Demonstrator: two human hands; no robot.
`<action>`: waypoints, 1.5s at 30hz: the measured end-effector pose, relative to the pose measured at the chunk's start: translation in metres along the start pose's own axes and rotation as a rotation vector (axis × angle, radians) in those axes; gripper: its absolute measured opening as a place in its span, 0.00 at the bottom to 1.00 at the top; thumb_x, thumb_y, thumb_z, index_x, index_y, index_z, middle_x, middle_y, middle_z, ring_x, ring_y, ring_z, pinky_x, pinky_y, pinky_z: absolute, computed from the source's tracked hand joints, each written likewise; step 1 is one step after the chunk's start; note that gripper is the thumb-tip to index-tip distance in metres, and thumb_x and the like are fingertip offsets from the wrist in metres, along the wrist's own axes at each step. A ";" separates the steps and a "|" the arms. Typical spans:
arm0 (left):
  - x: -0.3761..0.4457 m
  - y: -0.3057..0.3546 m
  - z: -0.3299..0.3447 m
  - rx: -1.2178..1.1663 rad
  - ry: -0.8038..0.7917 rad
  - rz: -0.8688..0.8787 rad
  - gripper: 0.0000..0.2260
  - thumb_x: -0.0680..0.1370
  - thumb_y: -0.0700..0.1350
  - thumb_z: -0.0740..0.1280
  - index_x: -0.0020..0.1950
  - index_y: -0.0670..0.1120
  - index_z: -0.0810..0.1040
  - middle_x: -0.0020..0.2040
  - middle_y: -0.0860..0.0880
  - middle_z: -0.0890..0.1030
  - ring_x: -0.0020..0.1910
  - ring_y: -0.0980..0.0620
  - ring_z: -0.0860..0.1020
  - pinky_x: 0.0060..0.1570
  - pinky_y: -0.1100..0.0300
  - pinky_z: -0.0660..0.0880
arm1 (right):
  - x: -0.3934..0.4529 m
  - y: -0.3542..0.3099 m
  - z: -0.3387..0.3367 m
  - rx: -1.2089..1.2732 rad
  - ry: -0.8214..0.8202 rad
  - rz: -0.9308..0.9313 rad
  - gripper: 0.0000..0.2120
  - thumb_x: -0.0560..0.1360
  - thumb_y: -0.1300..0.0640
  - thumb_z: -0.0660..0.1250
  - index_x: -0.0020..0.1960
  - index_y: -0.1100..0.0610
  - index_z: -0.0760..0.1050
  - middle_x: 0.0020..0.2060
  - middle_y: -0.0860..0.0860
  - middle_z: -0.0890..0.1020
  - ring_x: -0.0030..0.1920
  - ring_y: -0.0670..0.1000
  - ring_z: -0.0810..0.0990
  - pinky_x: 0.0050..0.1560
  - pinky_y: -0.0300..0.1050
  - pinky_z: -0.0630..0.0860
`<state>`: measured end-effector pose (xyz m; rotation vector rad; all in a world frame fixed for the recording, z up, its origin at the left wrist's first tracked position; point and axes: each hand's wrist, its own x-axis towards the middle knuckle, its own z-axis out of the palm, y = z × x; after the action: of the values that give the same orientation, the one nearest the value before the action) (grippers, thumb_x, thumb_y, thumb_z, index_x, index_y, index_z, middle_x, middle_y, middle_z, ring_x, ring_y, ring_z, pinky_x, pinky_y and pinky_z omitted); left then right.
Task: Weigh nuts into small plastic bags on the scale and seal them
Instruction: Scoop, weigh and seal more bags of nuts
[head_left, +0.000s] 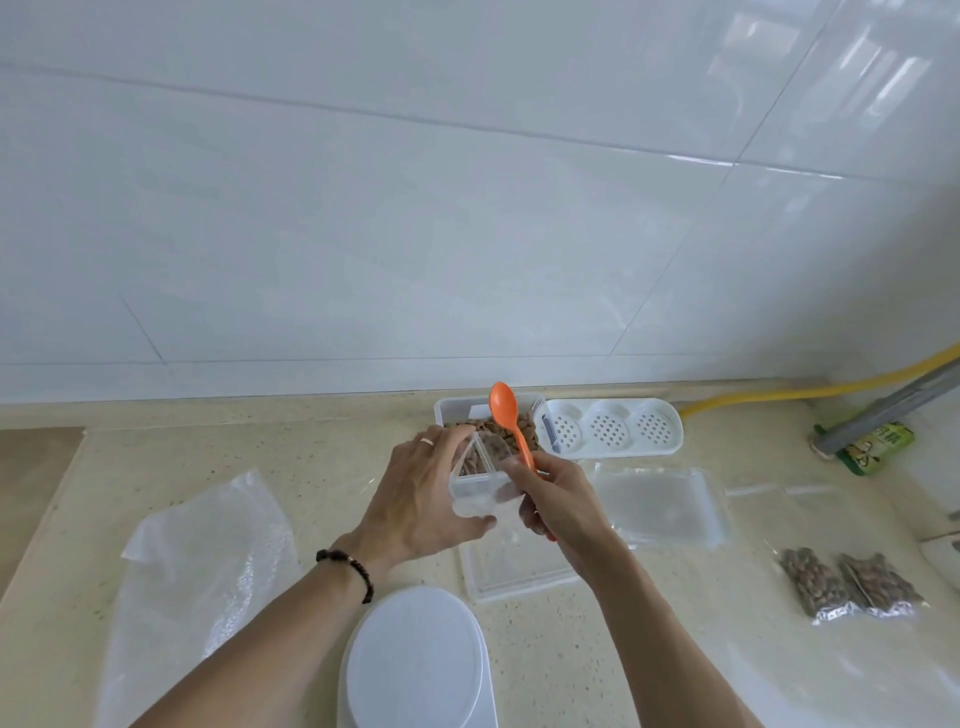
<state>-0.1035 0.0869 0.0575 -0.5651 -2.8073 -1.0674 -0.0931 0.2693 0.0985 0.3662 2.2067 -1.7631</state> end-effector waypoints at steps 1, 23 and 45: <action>0.002 -0.006 0.002 0.004 0.006 -0.010 0.42 0.61 0.64 0.72 0.70 0.53 0.61 0.56 0.55 0.70 0.57 0.54 0.71 0.62 0.55 0.65 | 0.006 0.001 -0.002 -0.027 0.045 0.012 0.11 0.80 0.55 0.63 0.48 0.62 0.79 0.36 0.58 0.83 0.26 0.47 0.70 0.24 0.37 0.65; 0.008 -0.050 0.008 0.296 -0.072 -0.261 0.52 0.59 0.73 0.70 0.74 0.46 0.59 0.59 0.46 0.72 0.57 0.47 0.72 0.60 0.51 0.68 | 0.073 0.026 -0.020 -0.356 0.380 -0.057 0.06 0.79 0.60 0.64 0.55 0.59 0.74 0.41 0.53 0.81 0.35 0.52 0.81 0.33 0.46 0.77; 0.074 -0.030 0.003 0.534 -0.180 -0.183 0.41 0.59 0.68 0.72 0.65 0.49 0.64 0.55 0.49 0.71 0.56 0.47 0.72 0.52 0.52 0.67 | 0.066 0.012 -0.062 0.364 0.464 0.063 0.06 0.78 0.64 0.66 0.54 0.58 0.74 0.44 0.61 0.85 0.26 0.49 0.74 0.33 0.45 0.74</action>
<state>-0.1832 0.0914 0.0521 -0.3621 -3.1573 -0.2547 -0.1537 0.3330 0.0758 1.0043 2.1024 -2.2219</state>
